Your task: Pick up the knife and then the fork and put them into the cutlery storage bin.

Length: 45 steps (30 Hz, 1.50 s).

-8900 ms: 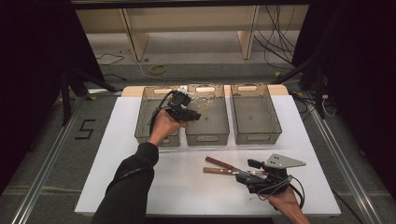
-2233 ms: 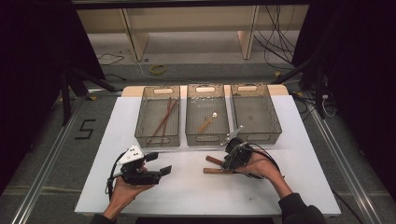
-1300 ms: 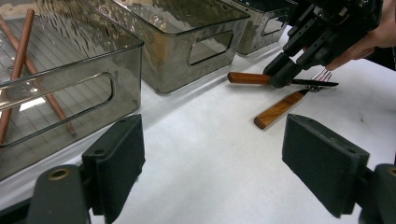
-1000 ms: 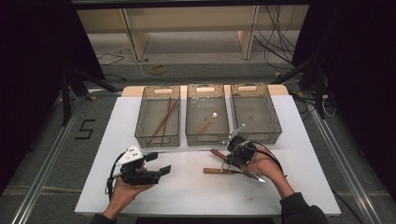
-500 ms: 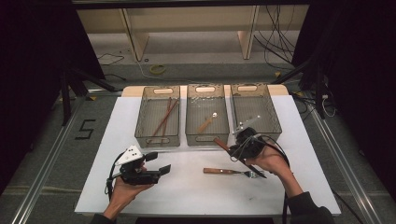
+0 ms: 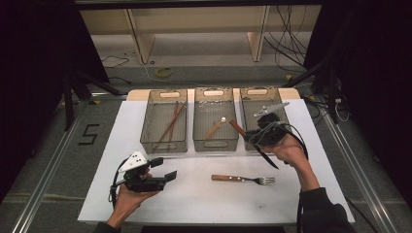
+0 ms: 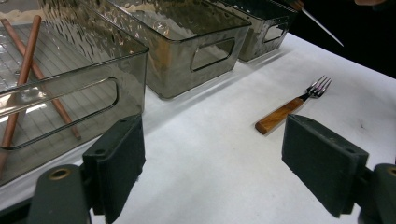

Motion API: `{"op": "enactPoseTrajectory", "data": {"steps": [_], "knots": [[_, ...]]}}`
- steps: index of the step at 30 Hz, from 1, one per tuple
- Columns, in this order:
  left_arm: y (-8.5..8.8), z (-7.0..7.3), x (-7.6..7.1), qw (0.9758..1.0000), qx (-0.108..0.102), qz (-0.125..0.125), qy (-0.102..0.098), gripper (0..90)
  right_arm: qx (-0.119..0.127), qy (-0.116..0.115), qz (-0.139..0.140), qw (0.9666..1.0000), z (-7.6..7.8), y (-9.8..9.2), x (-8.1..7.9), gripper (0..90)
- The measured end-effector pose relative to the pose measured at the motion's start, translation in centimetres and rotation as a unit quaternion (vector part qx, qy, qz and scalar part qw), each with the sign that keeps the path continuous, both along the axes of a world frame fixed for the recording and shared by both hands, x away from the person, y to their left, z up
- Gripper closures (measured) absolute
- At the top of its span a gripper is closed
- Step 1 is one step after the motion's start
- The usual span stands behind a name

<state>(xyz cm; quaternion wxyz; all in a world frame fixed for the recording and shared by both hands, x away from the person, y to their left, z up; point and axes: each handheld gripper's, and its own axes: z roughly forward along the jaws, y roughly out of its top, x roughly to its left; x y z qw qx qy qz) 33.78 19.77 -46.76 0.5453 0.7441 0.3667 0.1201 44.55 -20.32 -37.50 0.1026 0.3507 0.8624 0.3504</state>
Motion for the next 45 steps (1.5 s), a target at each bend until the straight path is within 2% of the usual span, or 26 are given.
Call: {"op": "enactPoseTrajectory", "data": {"steps": [9,17,34,45], "knots": [[0.1,0.0,0.0,1.0000,-0.004,0.004,-0.002,20.6,0.016,-0.018,-0.029,0.9993,1.3,-0.5,2.5,77.2],[0.1,0.0,0.0,1.0000,-0.004,0.004,-0.003,20.6,0.022,-0.022,-0.048,0.9984,1.9,-0.8,3.8,77.1],[0.2,0.0,0.0,1.0000,-0.005,0.005,-0.005,20.6,0.026,-0.025,-0.091,0.9952,2.9,-1.3,6.9,77.1],[0.2,0.0,0.0,1.0000,-0.004,0.004,-0.006,20.7,0.029,-0.017,-0.118,0.9924,3.0,-1.8,9.0,77.1]]}}
